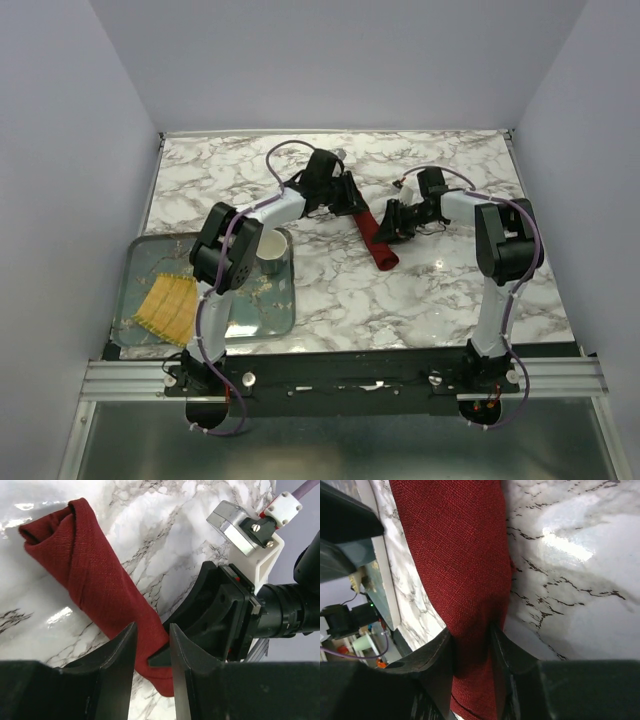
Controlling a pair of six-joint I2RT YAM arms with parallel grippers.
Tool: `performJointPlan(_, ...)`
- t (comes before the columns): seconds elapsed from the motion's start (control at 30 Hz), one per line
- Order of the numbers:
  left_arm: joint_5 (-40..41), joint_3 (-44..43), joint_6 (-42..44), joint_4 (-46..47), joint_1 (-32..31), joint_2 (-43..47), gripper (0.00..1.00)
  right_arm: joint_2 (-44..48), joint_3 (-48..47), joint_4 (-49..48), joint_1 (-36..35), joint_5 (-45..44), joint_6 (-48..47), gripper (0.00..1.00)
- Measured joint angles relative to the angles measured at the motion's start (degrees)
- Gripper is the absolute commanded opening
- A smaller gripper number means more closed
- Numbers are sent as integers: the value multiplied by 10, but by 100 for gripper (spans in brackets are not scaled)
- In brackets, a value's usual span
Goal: Fold the napkin, place the utensils inside, and roll it up
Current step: Roll the napkin with the utensil
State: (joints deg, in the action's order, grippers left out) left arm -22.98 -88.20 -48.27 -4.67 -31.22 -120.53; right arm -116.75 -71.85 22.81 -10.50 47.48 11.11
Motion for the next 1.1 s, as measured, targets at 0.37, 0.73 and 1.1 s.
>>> performJointPlan(0.37,-1,-42,-4,-2,-8,-55,40,30,4,23,-4,-48,-7,55)
performJointPlan(0.73,0,-41,-4,-2,-7,-55,40,171,-14,102,-152,-386,-17,67)
performJointPlan(1.1,-1,-35,-7,0,-4,-55,40,96,-78,140,-272,-647,-22,73)
